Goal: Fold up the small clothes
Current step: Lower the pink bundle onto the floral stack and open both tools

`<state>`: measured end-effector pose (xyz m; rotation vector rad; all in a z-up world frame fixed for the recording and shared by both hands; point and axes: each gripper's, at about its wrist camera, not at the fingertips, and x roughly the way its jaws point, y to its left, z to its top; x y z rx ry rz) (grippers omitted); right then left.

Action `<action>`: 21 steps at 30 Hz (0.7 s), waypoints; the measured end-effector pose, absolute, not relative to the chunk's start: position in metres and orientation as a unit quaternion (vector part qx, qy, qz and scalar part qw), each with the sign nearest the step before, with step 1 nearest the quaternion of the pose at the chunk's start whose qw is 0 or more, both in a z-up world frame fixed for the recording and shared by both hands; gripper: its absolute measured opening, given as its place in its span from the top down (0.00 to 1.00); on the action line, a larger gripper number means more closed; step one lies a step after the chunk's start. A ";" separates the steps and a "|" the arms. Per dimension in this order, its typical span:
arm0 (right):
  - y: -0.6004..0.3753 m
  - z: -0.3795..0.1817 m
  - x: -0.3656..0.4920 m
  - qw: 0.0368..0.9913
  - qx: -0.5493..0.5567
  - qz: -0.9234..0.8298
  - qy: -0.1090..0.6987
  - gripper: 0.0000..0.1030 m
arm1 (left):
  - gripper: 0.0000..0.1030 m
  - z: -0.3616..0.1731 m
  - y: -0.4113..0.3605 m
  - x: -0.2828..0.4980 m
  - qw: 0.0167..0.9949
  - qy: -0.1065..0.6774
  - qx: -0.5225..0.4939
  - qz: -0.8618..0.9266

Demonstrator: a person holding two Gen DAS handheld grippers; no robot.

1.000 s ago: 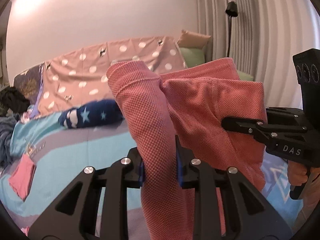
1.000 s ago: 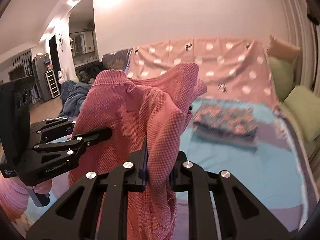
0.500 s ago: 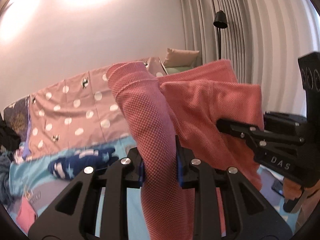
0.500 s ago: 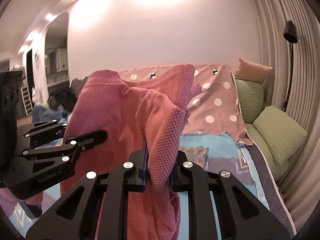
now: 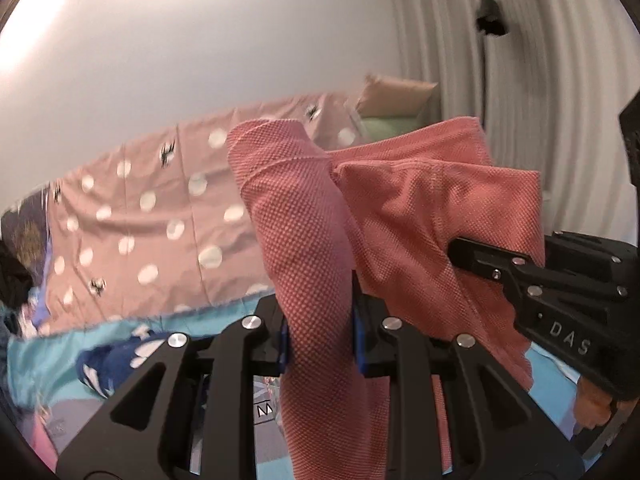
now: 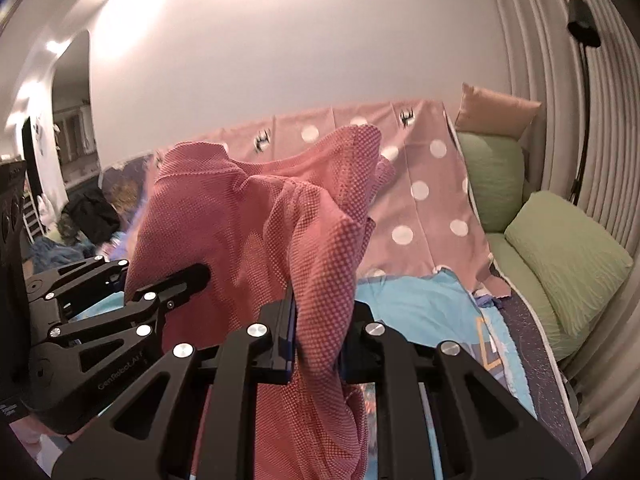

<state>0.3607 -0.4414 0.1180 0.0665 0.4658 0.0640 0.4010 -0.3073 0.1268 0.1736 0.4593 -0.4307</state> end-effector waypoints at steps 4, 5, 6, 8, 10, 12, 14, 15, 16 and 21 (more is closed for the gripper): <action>-0.445 0.054 0.415 0.963 0.017 -0.075 0.260 0.48 | 0.47 0.044 -0.305 0.461 0.942 0.290 0.122 -0.118; -0.448 0.029 0.420 0.956 0.023 -0.104 0.275 0.48 | 0.47 0.015 -0.298 0.471 0.937 0.315 0.118 -0.099; -0.451 0.007 0.420 0.951 0.035 -0.105 0.289 0.48 | 0.47 -0.013 -0.289 0.476 0.927 0.344 0.106 -0.102; -0.449 -0.023 0.408 0.947 0.055 -0.077 0.308 0.48 | 0.43 -0.042 -0.275 0.468 0.931 0.335 0.087 -0.115; -0.446 -0.047 0.387 0.946 0.065 -0.058 0.311 0.48 | 0.40 -0.047 -0.266 0.453 0.942 0.302 0.081 -0.122; -0.441 -0.057 0.368 0.948 0.065 -0.049 0.309 0.48 | 0.40 -0.046 -0.264 0.446 0.943 0.295 0.085 -0.127; -0.430 -0.065 0.347 0.947 0.058 -0.044 0.312 0.48 | 0.40 -0.041 -0.266 0.434 0.945 0.284 0.102 -0.124; -0.425 -0.066 0.336 0.948 0.054 -0.040 0.312 0.48 | 0.39 -0.039 -0.267 0.428 0.945 0.283 0.107 -0.127; -0.420 -0.065 0.325 0.948 0.046 -0.039 0.312 0.48 | 0.36 -0.035 -0.267 0.416 0.944 0.280 0.111 -0.133; -0.400 -0.049 0.266 0.949 0.030 -0.026 0.312 0.43 | 0.22 -0.022 -0.261 0.347 0.937 0.274 0.124 -0.176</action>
